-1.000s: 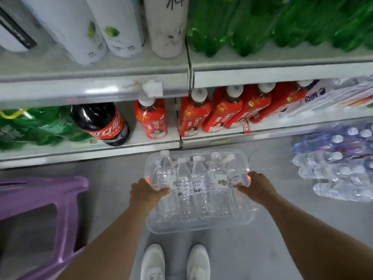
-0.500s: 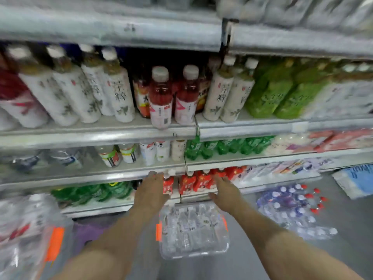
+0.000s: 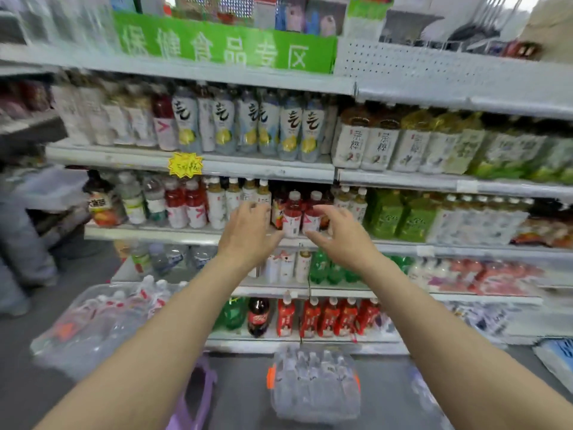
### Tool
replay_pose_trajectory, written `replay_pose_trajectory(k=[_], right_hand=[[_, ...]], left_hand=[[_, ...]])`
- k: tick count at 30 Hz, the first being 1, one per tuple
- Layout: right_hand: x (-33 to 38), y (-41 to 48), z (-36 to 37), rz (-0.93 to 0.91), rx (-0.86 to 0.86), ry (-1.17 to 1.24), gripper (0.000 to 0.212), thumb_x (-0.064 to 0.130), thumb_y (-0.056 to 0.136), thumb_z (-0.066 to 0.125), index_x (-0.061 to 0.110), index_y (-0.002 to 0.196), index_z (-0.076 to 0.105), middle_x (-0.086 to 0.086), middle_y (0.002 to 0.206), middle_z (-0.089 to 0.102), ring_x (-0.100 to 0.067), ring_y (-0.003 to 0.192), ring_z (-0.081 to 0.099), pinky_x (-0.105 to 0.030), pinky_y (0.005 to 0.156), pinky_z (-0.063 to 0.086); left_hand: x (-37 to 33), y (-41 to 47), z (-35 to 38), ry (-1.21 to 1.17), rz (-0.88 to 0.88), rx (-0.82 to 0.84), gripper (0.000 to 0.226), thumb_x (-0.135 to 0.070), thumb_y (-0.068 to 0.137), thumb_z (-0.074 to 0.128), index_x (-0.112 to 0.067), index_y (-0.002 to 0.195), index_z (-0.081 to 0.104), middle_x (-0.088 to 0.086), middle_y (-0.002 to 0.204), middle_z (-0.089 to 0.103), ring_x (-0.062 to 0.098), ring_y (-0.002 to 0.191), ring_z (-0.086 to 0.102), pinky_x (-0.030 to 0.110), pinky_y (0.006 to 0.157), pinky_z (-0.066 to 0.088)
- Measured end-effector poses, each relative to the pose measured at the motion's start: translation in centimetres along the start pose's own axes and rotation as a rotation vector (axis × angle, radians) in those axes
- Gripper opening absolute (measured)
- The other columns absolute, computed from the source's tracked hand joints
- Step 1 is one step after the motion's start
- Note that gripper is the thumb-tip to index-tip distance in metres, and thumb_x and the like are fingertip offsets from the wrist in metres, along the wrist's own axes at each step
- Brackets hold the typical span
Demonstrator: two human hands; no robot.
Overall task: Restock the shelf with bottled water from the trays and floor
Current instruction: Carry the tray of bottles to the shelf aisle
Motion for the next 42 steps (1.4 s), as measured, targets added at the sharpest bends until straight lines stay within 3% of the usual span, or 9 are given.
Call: replay_pose_trajectory(k=[6, 11, 20, 26, 30, 38, 42], right_hand=[[7.2, -7.7, -3.1, -0.097, -0.019, 0.015, 0.061, 0.057, 0.097, 0.055, 0.032, 0.151, 0.041, -0.001, 0.151, 0.043, -0.02, 0.136, 0.044, -0.034, 0.106, 0.04], [13.2, -9.6, -1.6, -0.137, 0.005, 0.046, 0.065, 0.056, 0.096, 0.057, 0.032, 0.153, 0.037, -0.001, 0.154, 0.039, -0.02, 0.14, 0.041, -0.035, 0.108, 0.04], [27.5, -6.2, 7.0, -0.184, 0.057, -0.014, 0.07, 0.053, 0.096, 0.06, 0.031, 0.155, 0.03, -0.004, 0.156, 0.037, -0.025, 0.139, 0.043, -0.043, 0.107, 0.046], [35.2, -3.3, 13.5, -0.152, 0.115, -0.039, 0.073, 0.05, 0.095, 0.064, 0.031, 0.156, 0.029, -0.005, 0.154, 0.038, -0.027, 0.134, 0.048, -0.041, 0.104, 0.047], [37.0, -1.3, 16.4, -0.115, 0.145, -0.054, 0.073, 0.048, 0.096, 0.062, 0.029, 0.158, 0.028, -0.006, 0.156, 0.036, -0.028, 0.136, 0.046, -0.041, 0.107, 0.044], [35.7, 4.2, 23.7, -0.091, 0.24, -0.128, 0.073, 0.049, 0.095, 0.064, 0.03, 0.156, 0.029, -0.004, 0.153, 0.039, -0.025, 0.131, 0.051, -0.04, 0.1, 0.047], [34.5, 7.9, 28.4, -0.085, 0.309, -0.107, 0.072, 0.046, 0.095, 0.063, 0.028, 0.156, 0.029, -0.004, 0.156, 0.036, -0.026, 0.132, 0.05, -0.039, 0.098, 0.048]], left_hand=[[1.1, -8.6, -9.0, 0.015, -0.036, -0.13, 0.063, -0.054, 0.092, 0.059, -0.021, 0.144, 0.044, 0.004, 0.145, 0.039, 0.026, 0.13, 0.042, 0.041, 0.104, 0.042], [5.5, -12.3, -13.2, 0.039, -0.063, -0.175, 0.064, -0.056, 0.093, 0.057, -0.019, 0.143, 0.045, 0.006, 0.144, 0.041, 0.027, 0.13, 0.044, 0.041, 0.104, 0.043], [20.3, -13.7, -18.5, 0.07, -0.167, -0.124, 0.06, -0.052, 0.094, 0.057, -0.02, 0.143, 0.044, 0.006, 0.144, 0.039, 0.028, 0.131, 0.042, 0.042, 0.102, 0.043], [29.7, -12.4, -21.6, 0.054, -0.191, -0.084, 0.057, -0.047, 0.095, 0.058, -0.018, 0.142, 0.045, 0.007, 0.141, 0.04, 0.029, 0.129, 0.041, 0.043, 0.101, 0.044], [33.4, -10.7, -21.4, 0.032, -0.189, -0.043, 0.055, -0.047, 0.095, 0.058, -0.019, 0.141, 0.046, 0.006, 0.14, 0.04, 0.029, 0.129, 0.041, 0.044, 0.1, 0.044], [40.4, -6.5, -16.1, -0.001, -0.273, 0.048, 0.051, -0.045, 0.093, 0.061, -0.018, 0.135, 0.05, 0.005, 0.138, 0.042, 0.028, 0.123, 0.046, 0.042, 0.094, 0.047], [44.4, -4.2, -13.7, 0.018, -0.35, 0.077, 0.05, -0.042, 0.093, 0.061, -0.02, 0.136, 0.049, 0.006, 0.138, 0.043, 0.03, 0.126, 0.045, 0.044, 0.099, 0.046]])
Point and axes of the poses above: each hand's wrist, its own y-axis towards the middle knuckle, its own z-axis out of the palm, x = y × z, the point moved 6 cm from there along y, towards the middle knuckle
